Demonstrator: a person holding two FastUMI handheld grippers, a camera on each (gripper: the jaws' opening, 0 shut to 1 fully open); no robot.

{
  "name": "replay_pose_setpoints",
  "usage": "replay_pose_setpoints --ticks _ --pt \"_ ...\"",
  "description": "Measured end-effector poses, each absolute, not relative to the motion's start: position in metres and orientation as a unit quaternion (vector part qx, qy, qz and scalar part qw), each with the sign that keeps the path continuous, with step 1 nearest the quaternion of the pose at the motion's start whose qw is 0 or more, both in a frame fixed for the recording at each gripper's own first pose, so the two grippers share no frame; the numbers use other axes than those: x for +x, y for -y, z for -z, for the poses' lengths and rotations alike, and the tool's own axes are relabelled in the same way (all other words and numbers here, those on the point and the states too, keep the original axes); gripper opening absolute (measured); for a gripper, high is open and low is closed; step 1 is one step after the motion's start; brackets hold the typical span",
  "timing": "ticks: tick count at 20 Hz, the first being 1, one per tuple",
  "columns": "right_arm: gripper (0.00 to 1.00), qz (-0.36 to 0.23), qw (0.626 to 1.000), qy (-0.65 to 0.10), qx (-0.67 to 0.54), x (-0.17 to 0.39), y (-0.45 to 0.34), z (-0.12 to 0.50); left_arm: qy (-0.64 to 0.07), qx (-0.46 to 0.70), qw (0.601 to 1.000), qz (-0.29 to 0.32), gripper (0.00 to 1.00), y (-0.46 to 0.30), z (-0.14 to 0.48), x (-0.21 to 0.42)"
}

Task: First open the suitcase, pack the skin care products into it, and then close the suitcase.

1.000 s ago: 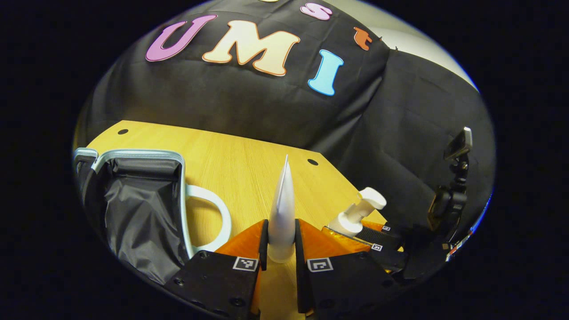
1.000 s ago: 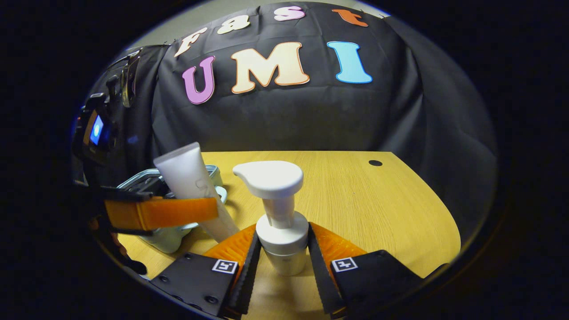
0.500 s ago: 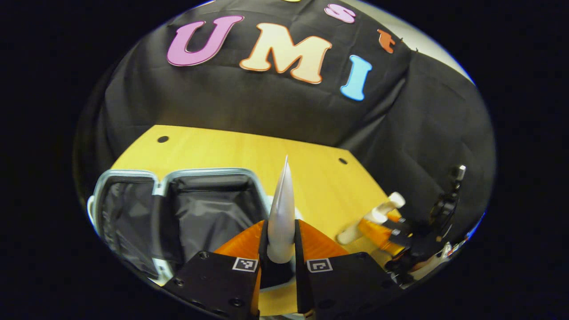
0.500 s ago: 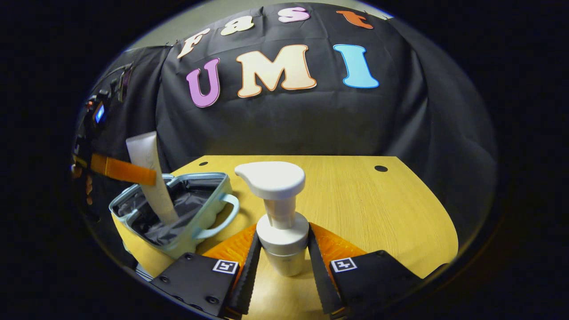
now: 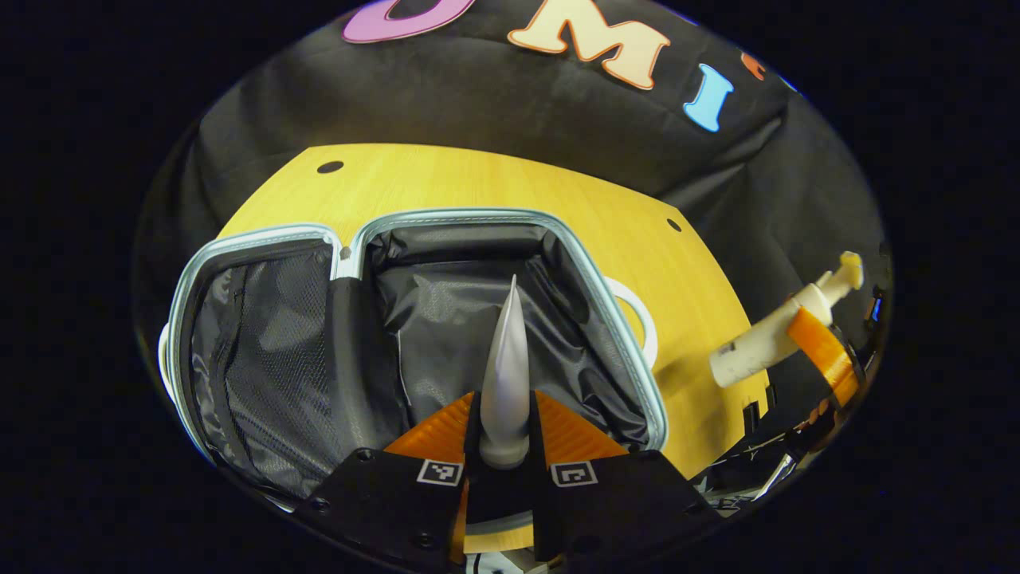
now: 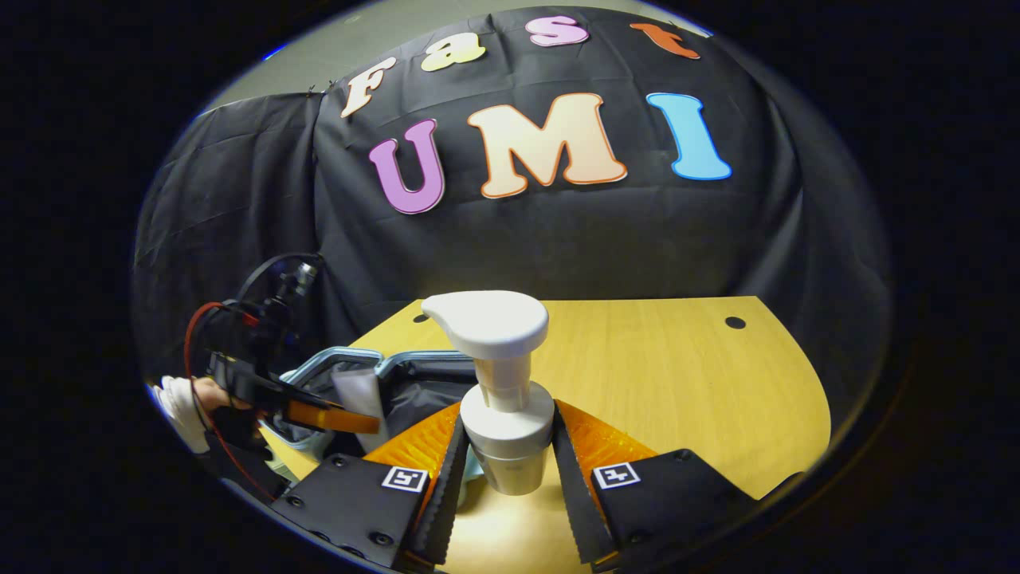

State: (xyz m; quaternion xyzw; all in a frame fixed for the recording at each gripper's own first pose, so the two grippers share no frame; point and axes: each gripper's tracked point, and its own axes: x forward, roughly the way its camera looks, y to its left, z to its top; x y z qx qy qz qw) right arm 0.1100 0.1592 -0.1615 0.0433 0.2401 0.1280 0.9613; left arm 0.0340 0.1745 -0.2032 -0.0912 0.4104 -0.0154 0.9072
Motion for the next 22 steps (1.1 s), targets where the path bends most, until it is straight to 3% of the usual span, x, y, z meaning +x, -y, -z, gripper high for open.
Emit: replay_pose_setpoints --ticks 3,6,7,8,9,10,16,22 --pt "0.6 -0.145 0.954 -0.259 0.045 0.102 -0.195 0.155 -0.409 -0.103 0.906 0.022 0.29 -0.189 0.203 0.046" --pt "0.6 -0.16 0.944 -0.287 0.041 0.103 -0.224 0.165 -0.39 -0.119 0.913 0.034 0.58 -0.201 0.188 0.053" --pt "0.6 -0.165 0.939 -0.3 0.042 0.104 -0.234 0.172 -0.38 -0.125 0.916 0.036 0.62 -0.207 0.179 0.054" --pt "0.6 -0.17 0.933 -0.314 0.043 0.106 -0.243 0.179 -0.368 -0.129 0.92 0.035 0.79 -0.216 0.17 0.051" --pt "0.6 -0.175 0.928 -0.326 0.046 0.109 -0.251 0.185 -0.353 -0.132 0.926 0.031 0.9 -0.228 0.16 0.048" --pt "0.6 -0.182 0.922 -0.339 0.05 0.112 -0.26 0.193 -0.338 -0.136 0.931 0.022 0.94 -0.242 0.147 0.041" --pt "0.6 -0.208 0.891 -0.401 0.039 0.137 -0.299 0.246 -0.248 -0.187 0.948 -0.074 0.95 -0.364 0.095 -0.023" --pt "0.63 -0.203 0.877 -0.436 0.019 0.145 -0.305 0.276 -0.251 -0.183 0.931 -0.19 0.95 -0.476 0.109 -0.11"
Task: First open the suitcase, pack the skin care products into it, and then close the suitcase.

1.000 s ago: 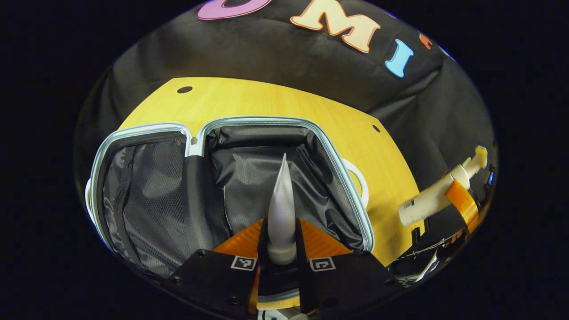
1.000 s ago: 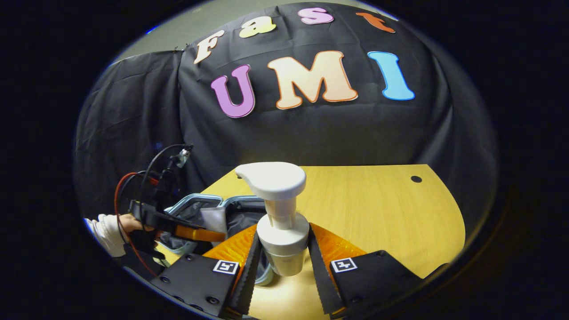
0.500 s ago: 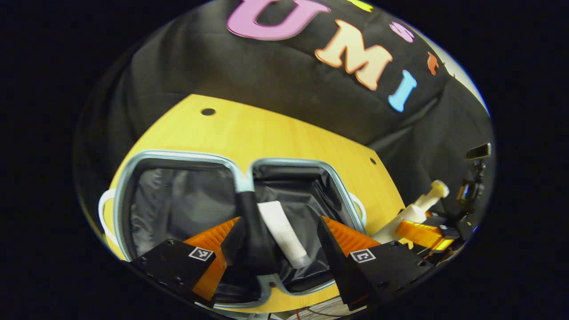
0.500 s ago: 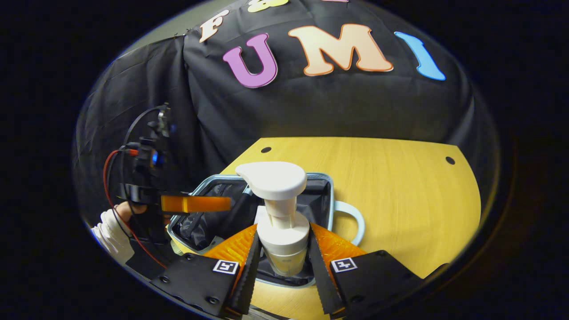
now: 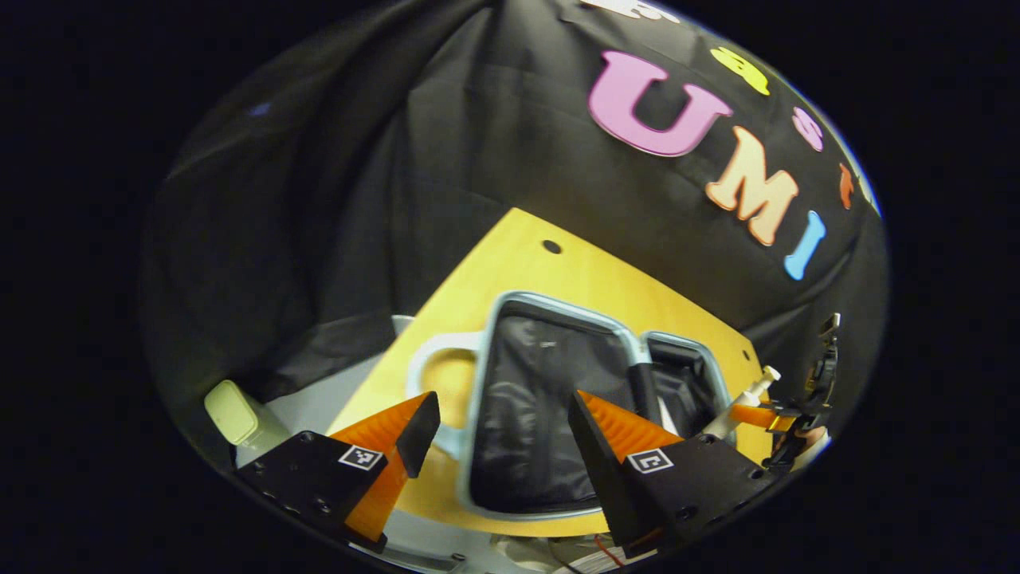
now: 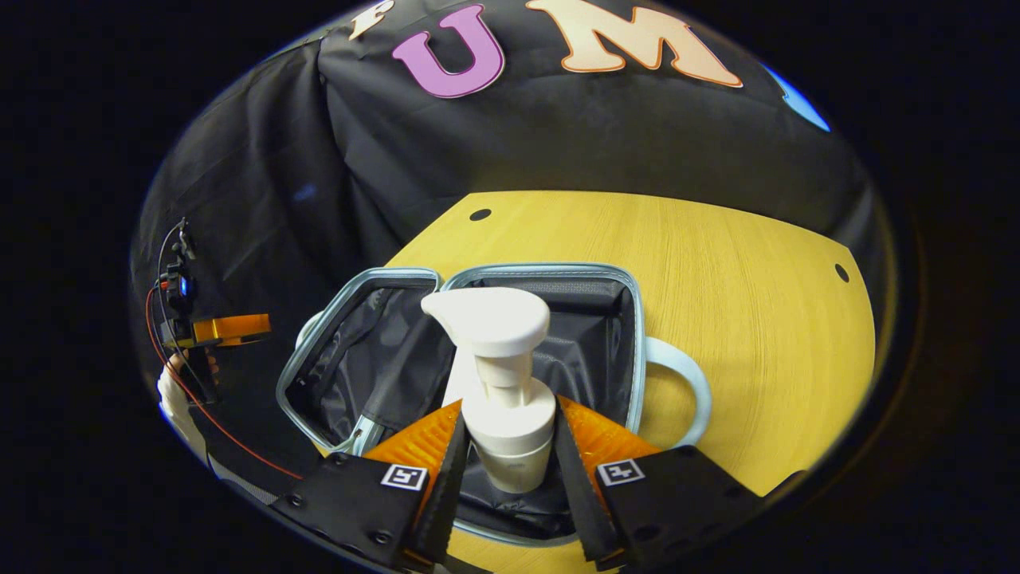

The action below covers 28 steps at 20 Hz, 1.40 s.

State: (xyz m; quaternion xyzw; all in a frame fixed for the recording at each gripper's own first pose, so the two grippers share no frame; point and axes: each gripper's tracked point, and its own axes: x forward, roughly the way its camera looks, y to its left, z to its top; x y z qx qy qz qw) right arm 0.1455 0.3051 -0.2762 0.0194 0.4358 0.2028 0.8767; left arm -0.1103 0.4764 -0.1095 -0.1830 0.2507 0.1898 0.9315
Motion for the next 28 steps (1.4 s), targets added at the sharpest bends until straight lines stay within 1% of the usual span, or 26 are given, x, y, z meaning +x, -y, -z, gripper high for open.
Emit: replay_pose_setpoints --ticks 1,3,4,7,8,9,10,13,14,17,19,20,21,22,23,26,27,28 --pt "0.57 -0.205 0.877 -0.433 0.019 0.15 -0.309 0.278 -0.248 -0.187 0.929 -0.203 0.95 -0.487 0.112 -0.118" --pt "0.66 -0.21 0.879 -0.428 0.024 0.147 -0.315 0.276 -0.231 -0.203 0.925 -0.224 0.95 -0.506 0.115 -0.128" --pt "0.83 -0.213 0.881 -0.423 0.024 0.147 -0.318 0.277 -0.222 -0.215 0.923 -0.229 0.95 -0.512 0.119 -0.129" --pt "1.0 -0.226 0.895 -0.384 0.031 0.144 -0.324 0.256 -0.2 -0.257 0.916 -0.233 0.95 -0.525 0.137 -0.123" --pt "1.0 -0.227 0.902 -0.366 0.036 0.143 -0.324 0.245 -0.197 -0.271 0.913 -0.231 0.95 -0.528 0.144 -0.12" --pt "0.96 -0.226 0.911 -0.343 0.045 0.141 -0.321 0.229 -0.194 -0.285 0.91 -0.23 0.95 -0.531 0.152 -0.117" --pt "0.99 -0.223 0.918 -0.323 0.054 0.139 -0.318 0.214 -0.191 -0.298 0.907 -0.229 0.95 -0.533 0.159 -0.113" --pt "0.98 -0.198 0.943 -0.253 0.088 0.128 -0.294 0.16 -0.183 -0.324 0.901 -0.224 0.95 -0.536 0.17 -0.106" --pt "0.98 -0.18 0.951 -0.235 0.095 0.123 -0.28 0.145 -0.183 -0.329 0.899 -0.223 0.95 -0.537 0.172 -0.105" --pt "0.98 -0.133 0.964 -0.208 0.096 0.106 -0.243 0.123 -0.178 -0.344 0.896 -0.214 0.95 -0.537 0.176 -0.099" --pt "0.98 -0.115 0.966 -0.211 0.09 0.092 -0.226 0.122 -0.177 -0.362 0.894 -0.199 0.93 -0.53 0.178 -0.093" --pt "0.98 -0.109 0.967 -0.214 0.086 0.087 -0.219 0.122 -0.178 -0.367 0.891 -0.197 0.9 -0.527 0.18 -0.091" --pt "0.98 -0.104 0.968 -0.215 0.082 0.083 -0.214 0.122 -0.179 -0.37 0.89 -0.196 0.86 -0.526 0.182 -0.087" --pt "0.98 -0.1 0.968 -0.217 0.079 0.08 -0.21 0.123 -0.18 -0.374 0.89 -0.189 0.73 -0.523 0.183 -0.084" --pt "0.98 -0.097 0.967 -0.222 0.078 0.075 -0.208 0.126 -0.18 -0.377 0.889 -0.186 0.63 -0.52 0.183 -0.084" --pt "0.98 -0.1 0.966 -0.225 0.074 0.067 -0.208 0.127 -0.184 -0.376 0.887 -0.196 0.0 -0.522 0.185 -0.084" --pt "0.98 -0.102 0.967 -0.223 0.07 0.065 -0.207 0.126 -0.184 -0.377 0.887 -0.194 0.04 -0.521 0.182 -0.08" --pt "0.98 -0.103 0.967 -0.222 0.065 0.063 -0.206 0.124 -0.186 -0.374 0.888 -0.194 0.0 -0.519 0.179 -0.082"
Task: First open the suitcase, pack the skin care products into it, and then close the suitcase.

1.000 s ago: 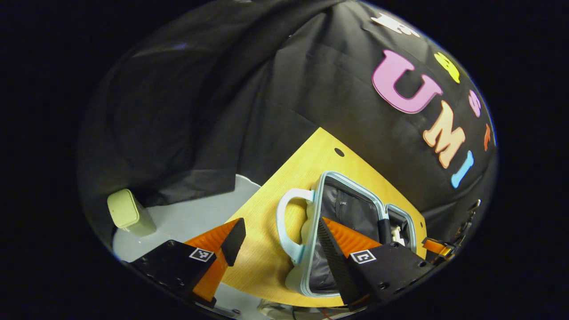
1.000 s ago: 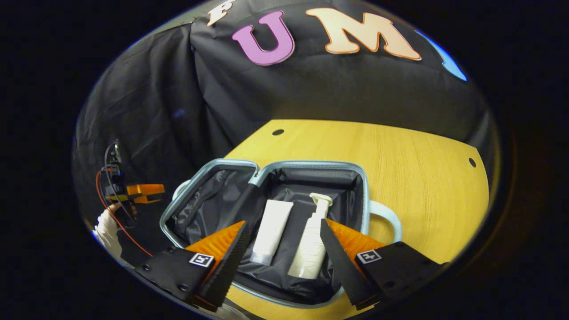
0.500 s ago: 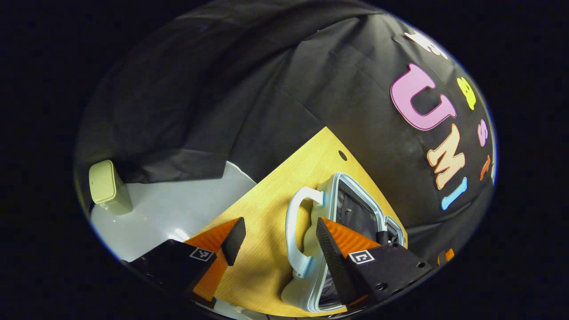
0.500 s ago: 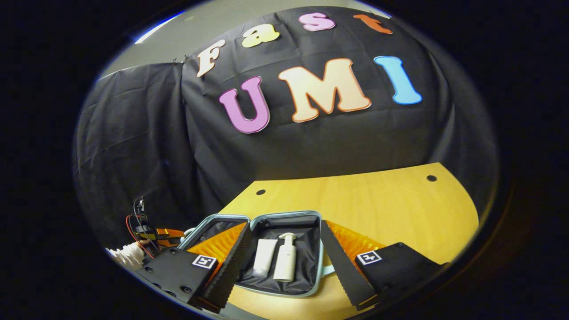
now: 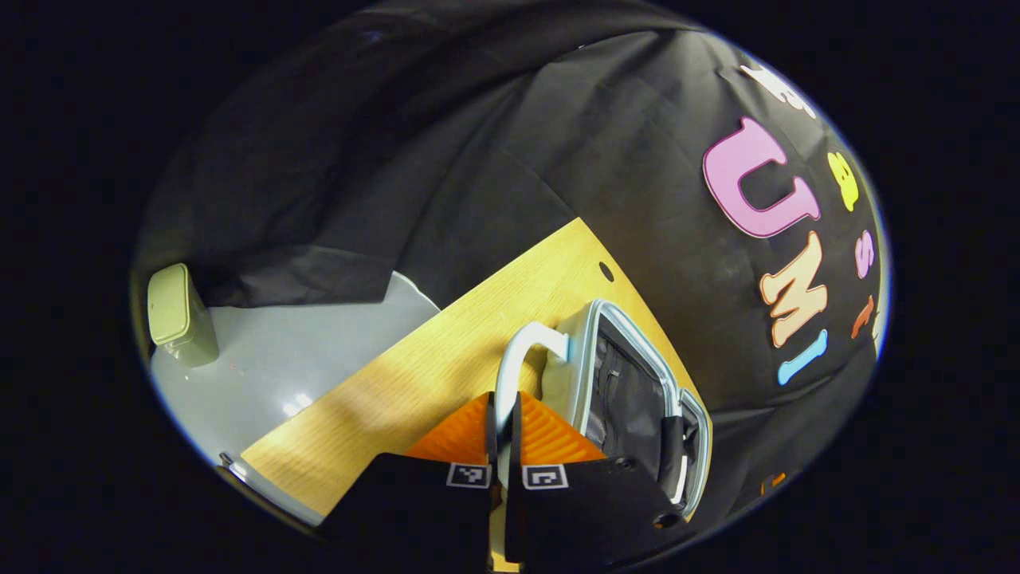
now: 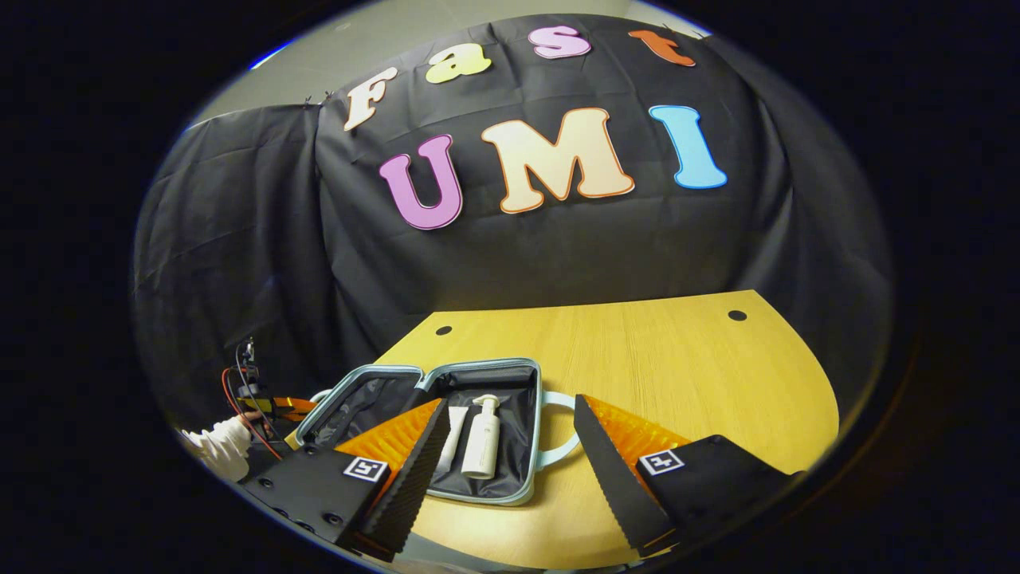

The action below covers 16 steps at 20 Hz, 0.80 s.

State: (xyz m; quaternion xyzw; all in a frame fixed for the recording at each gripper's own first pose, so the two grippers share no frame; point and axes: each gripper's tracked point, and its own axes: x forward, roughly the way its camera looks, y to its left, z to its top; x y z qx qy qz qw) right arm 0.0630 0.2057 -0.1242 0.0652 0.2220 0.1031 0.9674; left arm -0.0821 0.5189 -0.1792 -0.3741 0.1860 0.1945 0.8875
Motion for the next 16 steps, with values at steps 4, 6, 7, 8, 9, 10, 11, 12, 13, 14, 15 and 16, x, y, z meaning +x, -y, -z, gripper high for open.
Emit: replay_pose_setpoints --ticks 4,6,7,8,9,10,11,12,13,14,15,16 --pt "0.98 -0.104 0.969 -0.216 0.06 0.058 -0.201 0.121 -0.194 -0.323 0.903 -0.206 0.0 -0.512 0.155 -0.078" --pt "0.98 -0.103 0.97 -0.213 0.063 0.056 -0.198 0.119 -0.189 -0.296 0.912 -0.214 0.0 -0.504 0.131 -0.078" --pt "0.95 -0.103 0.97 -0.211 0.061 0.054 -0.196 0.119 -0.183 -0.28 0.917 -0.216 0.0 -0.498 0.116 -0.079" --pt "0.98 -0.102 0.971 -0.209 0.058 0.053 -0.193 0.118 -0.175 -0.264 0.923 -0.219 0.0 -0.491 0.099 -0.079" --pt "0.98 -0.104 0.971 -0.207 0.054 0.051 -0.191 0.117 -0.165 -0.248 0.93 -0.217 0.0 -0.48 0.079 -0.079" --pt "0.98 -0.105 0.972 -0.206 0.051 0.05 -0.189 0.117 -0.151 -0.229 0.937 -0.214 0.0 -0.469 0.059 -0.077" --pt "0.98 -0.106 0.972 -0.204 0.048 0.049 -0.186 0.116 -0.139 -0.21 0.945 -0.209 0.0 -0.454 0.035 -0.074" --pt "0.99 -0.107 0.972 -0.203 0.046 0.048 -0.183 0.115 -0.13 -0.189 0.952 -0.203 0.0 -0.438 0.019 -0.07" --pt "0.98 -0.109 0.973 -0.201 0.044 0.046 -0.18 0.114 -0.123 -0.167 0.959 -0.196 0.0 -0.421 0.004 -0.065" --pt "0.98 -0.109 0.973 -0.198 0.041 0.045 -0.176 0.113 -0.119 -0.143 0.965 -0.187 0.0 -0.404 -0.008 -0.058" --pt "0.98 -0.109 0.974 -0.196 0.038 0.044 -0.172 0.111 -0.116 -0.121 0.969 -0.18 0.0 -0.386 -0.02 -0.053" --pt "0.95 -0.109 0.974 -0.194 0.036 0.043 -0.167 0.109 -0.11 -0.103 0.974 -0.169 0.0 -0.367 -0.033 -0.046"
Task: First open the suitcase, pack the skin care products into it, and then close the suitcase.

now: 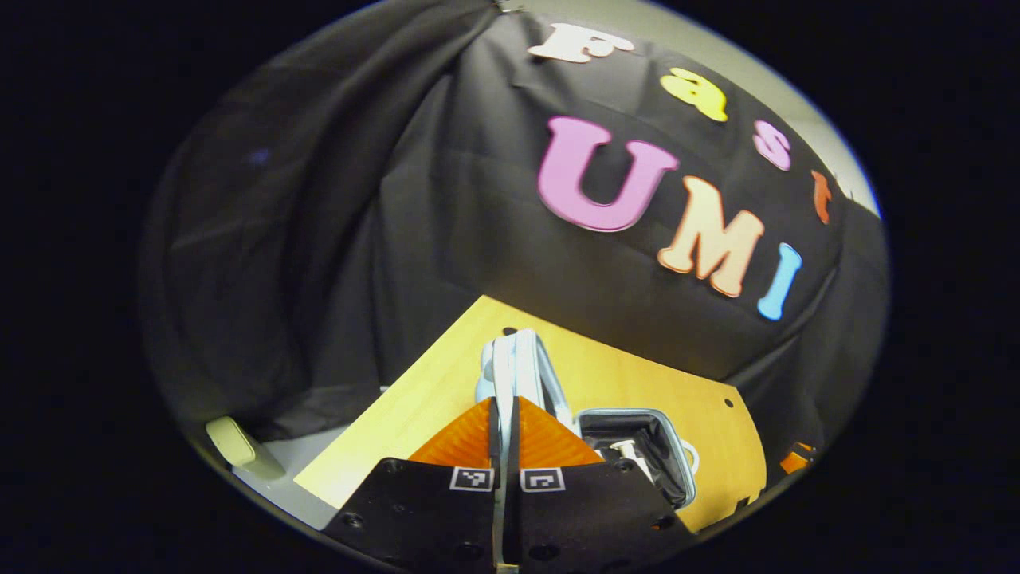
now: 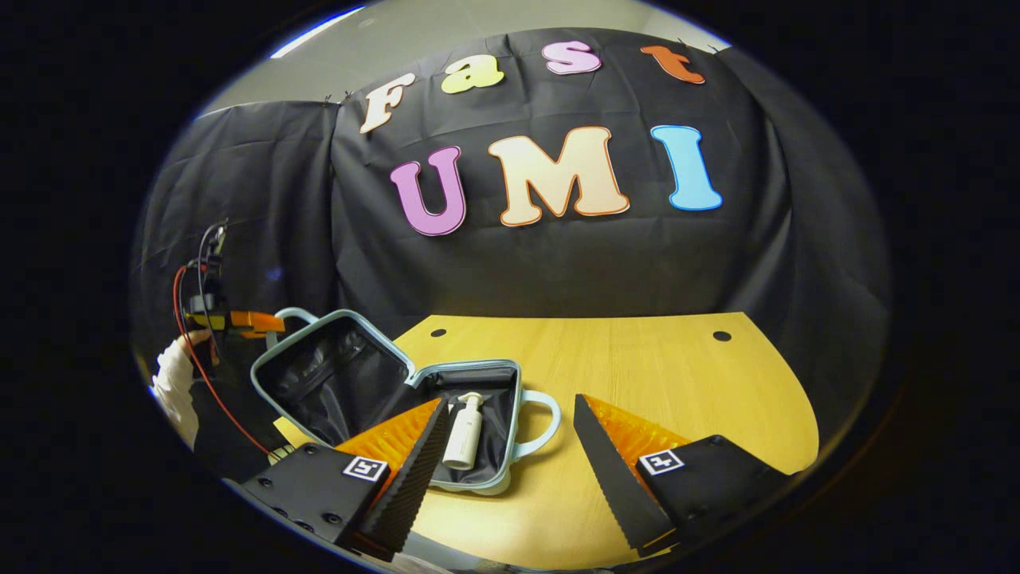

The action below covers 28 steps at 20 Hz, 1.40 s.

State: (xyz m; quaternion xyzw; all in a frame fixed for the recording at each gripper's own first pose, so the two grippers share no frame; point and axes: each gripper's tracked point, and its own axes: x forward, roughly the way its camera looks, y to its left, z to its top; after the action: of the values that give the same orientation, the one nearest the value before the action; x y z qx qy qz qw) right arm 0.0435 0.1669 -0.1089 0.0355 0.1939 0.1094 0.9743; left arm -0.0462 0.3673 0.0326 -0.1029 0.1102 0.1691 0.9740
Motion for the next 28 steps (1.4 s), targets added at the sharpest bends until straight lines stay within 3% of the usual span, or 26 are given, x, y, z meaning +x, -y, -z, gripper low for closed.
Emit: replay_pose_setpoints --ticks 5,11,18,28 --pt "0.99 -0.098 0.977 -0.185 0.048 0.037 -0.139 0.102 -0.105 -0.049 0.988 -0.106 0.0 -0.27 -0.067 -0.011" --pt "0.98 -0.057 0.981 -0.173 0.066 0.03 -0.095 0.096 -0.132 -0.038 0.99 -0.025 0.0 -0.156 -0.049 0.048" --pt "0.98 -0.008 0.984 -0.156 0.08 0.025 -0.049 0.089 -0.229 0.004 0.973 0.013 0.0 -0.048 0.049 0.108" --pt "0.98 0.032 0.984 -0.146 0.098 0.023 0.001 0.089 -0.333 0.064 0.941 -0.005 0.0 -0.021 0.187 0.15"
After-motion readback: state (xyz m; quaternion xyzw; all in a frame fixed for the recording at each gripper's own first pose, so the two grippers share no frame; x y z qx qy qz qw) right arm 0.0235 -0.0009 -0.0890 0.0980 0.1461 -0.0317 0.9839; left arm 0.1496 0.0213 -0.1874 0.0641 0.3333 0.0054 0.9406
